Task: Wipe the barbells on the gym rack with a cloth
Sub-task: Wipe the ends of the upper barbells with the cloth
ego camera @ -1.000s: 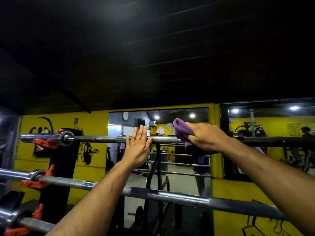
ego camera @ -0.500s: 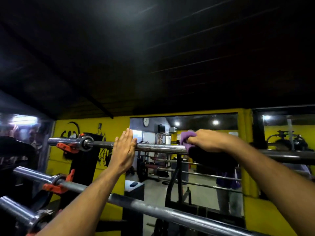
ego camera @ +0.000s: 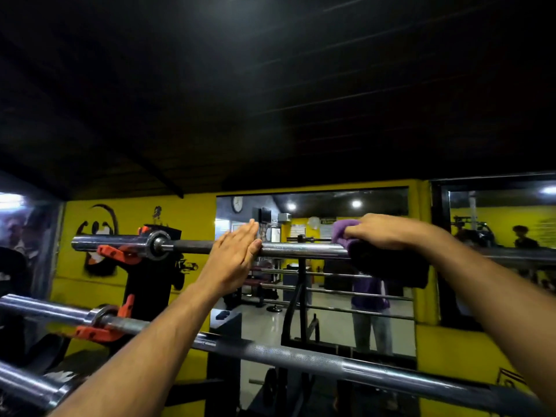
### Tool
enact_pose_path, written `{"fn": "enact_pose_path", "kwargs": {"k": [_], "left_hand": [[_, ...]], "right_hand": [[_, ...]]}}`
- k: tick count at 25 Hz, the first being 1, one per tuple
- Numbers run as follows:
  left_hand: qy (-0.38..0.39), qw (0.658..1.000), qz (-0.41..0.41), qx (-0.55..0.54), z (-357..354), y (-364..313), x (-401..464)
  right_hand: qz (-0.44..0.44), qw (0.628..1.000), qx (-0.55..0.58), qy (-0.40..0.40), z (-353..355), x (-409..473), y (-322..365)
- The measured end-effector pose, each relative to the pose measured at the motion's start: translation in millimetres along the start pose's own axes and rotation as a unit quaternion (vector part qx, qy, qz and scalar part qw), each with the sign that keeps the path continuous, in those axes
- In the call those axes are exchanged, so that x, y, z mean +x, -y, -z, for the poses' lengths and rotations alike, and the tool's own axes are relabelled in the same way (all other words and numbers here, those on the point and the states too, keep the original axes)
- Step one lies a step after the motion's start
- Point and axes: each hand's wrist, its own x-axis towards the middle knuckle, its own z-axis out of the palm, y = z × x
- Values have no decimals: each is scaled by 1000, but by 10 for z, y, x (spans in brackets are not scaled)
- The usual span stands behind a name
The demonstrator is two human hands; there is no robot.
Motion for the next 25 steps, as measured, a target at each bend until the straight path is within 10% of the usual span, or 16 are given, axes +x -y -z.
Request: {"fn": "enact_pose_path", "kwargs": {"k": [6, 12, 17, 21, 25], "left_hand": [[19, 998, -55, -17, 96, 130, 57], [24, 999, -27, 15, 124, 483, 17], [52, 998, -42, -17, 188, 502, 57], [64, 996, -68, 3, 251, 644, 103], [7, 998, -69, 8, 141, 677, 45]], "right_hand": [[172, 918, -259, -246, -682, -541, 113], [-67, 977, -136, -150, -274, -187, 331], [142, 954, -165, -204, -561, -359, 400], [13, 962, 14, -271, -249, -226, 488], [32, 975, -145, -166, -652, 139, 929]]}}
